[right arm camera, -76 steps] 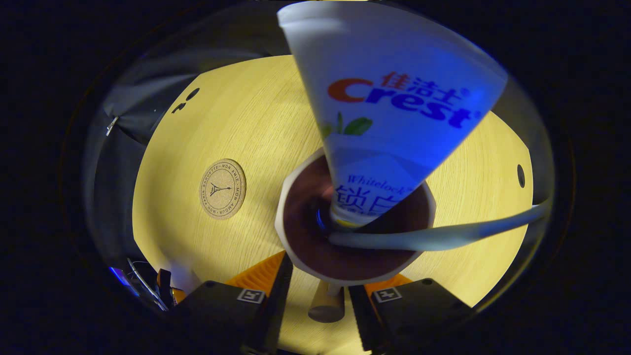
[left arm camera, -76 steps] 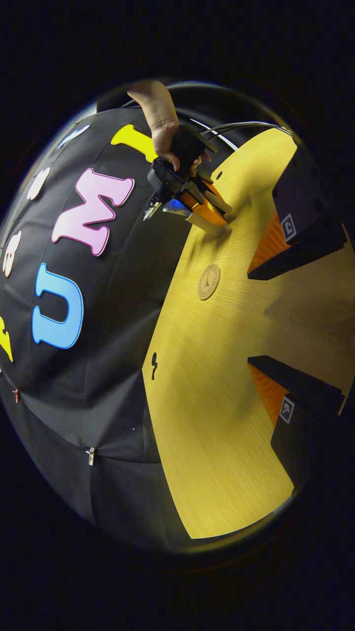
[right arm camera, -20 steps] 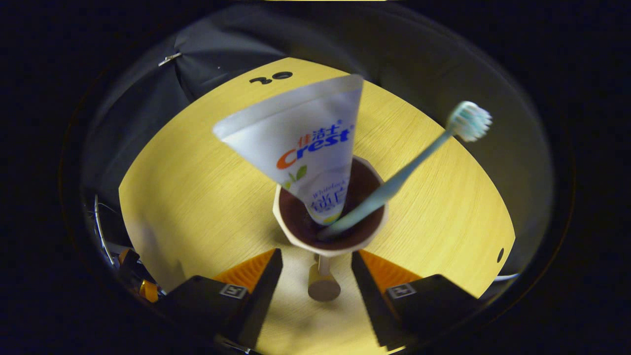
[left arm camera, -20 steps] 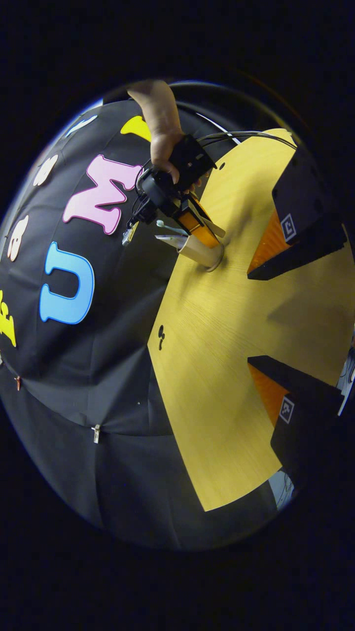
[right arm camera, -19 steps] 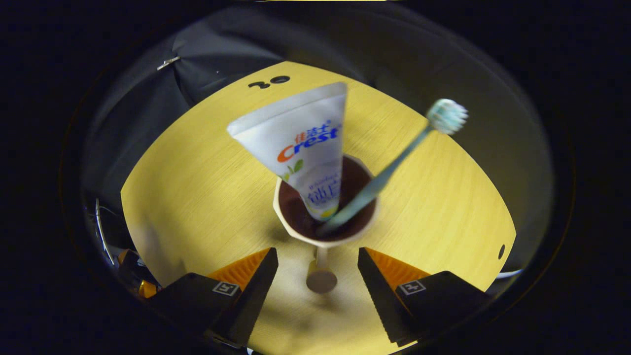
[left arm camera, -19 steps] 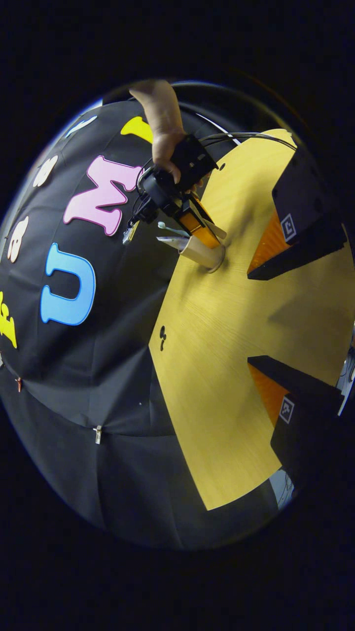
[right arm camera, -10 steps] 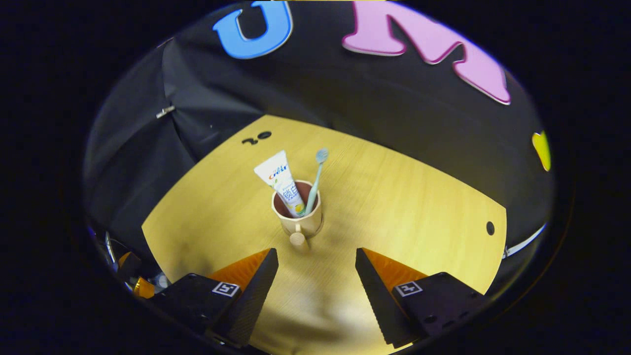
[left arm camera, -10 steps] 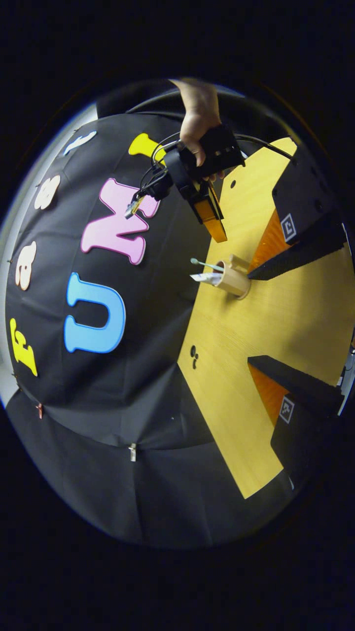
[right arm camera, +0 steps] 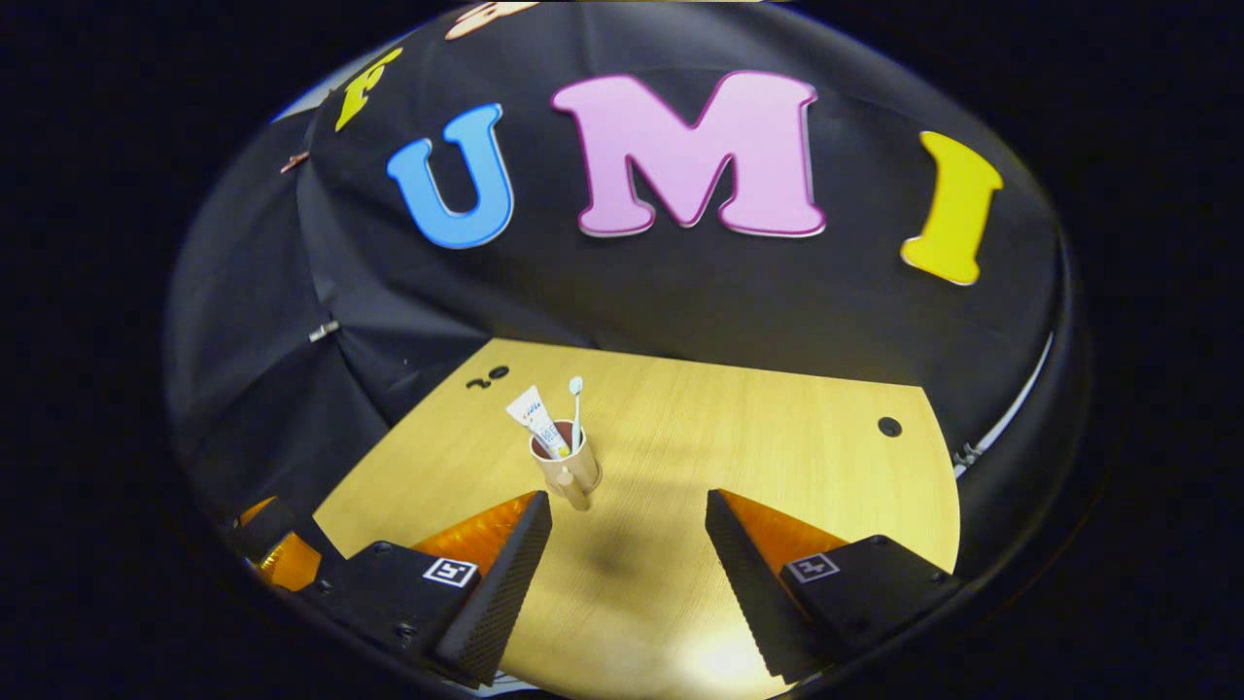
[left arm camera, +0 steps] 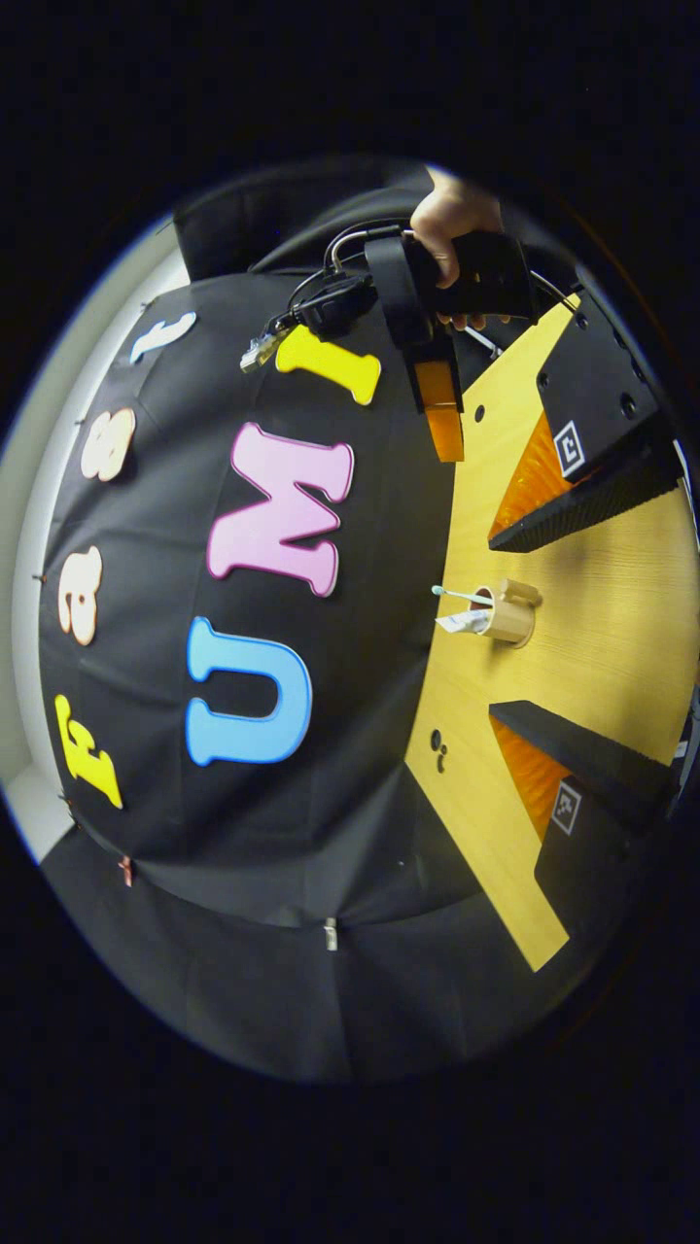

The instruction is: Put the toothbrush and toothpaste on the desktop into the cup, then pick up the cup and place it on the coaster on the desktop.

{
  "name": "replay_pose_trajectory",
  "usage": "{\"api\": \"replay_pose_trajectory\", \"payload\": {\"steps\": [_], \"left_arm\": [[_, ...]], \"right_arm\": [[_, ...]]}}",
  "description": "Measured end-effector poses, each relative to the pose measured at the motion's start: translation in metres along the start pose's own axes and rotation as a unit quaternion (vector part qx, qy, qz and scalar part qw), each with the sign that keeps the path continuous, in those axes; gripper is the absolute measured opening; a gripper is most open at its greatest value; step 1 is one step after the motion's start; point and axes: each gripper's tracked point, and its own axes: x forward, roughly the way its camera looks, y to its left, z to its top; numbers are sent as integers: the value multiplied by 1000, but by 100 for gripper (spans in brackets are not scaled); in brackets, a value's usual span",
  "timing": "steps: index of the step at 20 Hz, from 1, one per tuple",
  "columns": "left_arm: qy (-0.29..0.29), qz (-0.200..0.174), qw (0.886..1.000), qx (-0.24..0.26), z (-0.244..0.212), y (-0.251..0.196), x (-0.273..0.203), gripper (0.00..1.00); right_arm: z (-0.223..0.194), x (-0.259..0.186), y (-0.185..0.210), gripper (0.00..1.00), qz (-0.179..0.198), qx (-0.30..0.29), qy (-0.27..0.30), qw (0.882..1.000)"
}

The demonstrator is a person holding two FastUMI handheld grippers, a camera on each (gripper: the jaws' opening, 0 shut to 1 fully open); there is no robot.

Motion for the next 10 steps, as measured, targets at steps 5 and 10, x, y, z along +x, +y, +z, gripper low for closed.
{"api": "replay_pose_trajectory", "payload": {"steps": [5,10], "left_arm": [[-30,15,999,10,19,3,-38,97],[-38,19,998,-45,13,3,-74,97]], "right_arm": [[-7,-69,0,98,-27,45,-66,996],[-30,-130,13,98,-47,22,-128,990]]}}
